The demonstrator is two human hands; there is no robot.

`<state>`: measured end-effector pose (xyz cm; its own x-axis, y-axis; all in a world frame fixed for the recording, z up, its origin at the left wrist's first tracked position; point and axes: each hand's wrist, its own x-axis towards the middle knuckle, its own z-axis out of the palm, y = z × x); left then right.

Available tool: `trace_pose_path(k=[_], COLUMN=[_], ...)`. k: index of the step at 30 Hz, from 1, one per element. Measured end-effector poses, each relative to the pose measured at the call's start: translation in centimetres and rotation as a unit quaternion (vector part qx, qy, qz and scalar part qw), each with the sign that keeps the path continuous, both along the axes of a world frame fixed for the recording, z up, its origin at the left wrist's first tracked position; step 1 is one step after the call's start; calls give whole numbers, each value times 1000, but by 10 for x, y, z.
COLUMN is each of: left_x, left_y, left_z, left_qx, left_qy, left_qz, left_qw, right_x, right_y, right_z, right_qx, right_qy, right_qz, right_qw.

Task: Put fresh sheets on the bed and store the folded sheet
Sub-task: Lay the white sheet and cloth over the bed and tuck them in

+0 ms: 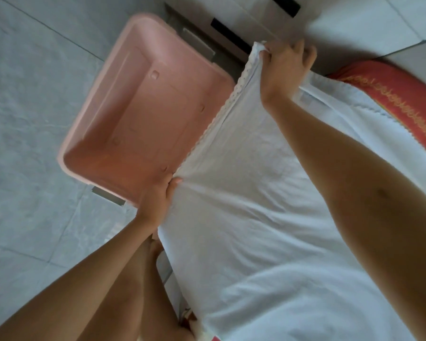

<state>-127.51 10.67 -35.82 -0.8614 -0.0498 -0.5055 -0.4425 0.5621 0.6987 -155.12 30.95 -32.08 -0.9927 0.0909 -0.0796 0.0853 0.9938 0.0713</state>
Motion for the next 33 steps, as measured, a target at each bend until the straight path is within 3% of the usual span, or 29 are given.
trace_pose_path(k=[4,9,12,15,18,21,23,25,28,29,30,33], left_x=[7,0,-10,-10,5,24,37,50,63,64,65,64], left_y=[-8,-2,5,9,12,23,38,54,79,88,99,135], left_z=[6,-4,-6,-7,-11,6,29,45,62,69,77,88], left_qx=[-41,-47,-32,-131,-82,-67,-42,-23,-34,-41,-44,-34], left_qy=[24,-35,-88,-98,-140,-97,-55,-32,-9,7,33,84], left_qz=[22,-3,30,26,69,14,-39,-106,-210,-242,-269,-348], left_qw=[999,998,995,986,984,993,997,994,977,969,962,933], right_x=[-4,12,64,142,223,318,394,460,503,504,505,488], right_y=[-8,-17,-24,-24,-1,40,69,93,108,111,114,128], right_z=[14,26,27,40,56,62,65,70,85,90,95,101], right_qx=[-19,-36,-96,-165,-154,-122,-93,-96,-139,-140,-135,-126], right_qy=[22,-1,-8,-11,-2,-43,-121,-163,-171,-163,-161,-186], right_qz=[-9,-13,12,65,121,14,-130,-310,-532,-535,-499,-269], right_qw=[1000,999,995,984,981,991,980,932,817,817,840,937])
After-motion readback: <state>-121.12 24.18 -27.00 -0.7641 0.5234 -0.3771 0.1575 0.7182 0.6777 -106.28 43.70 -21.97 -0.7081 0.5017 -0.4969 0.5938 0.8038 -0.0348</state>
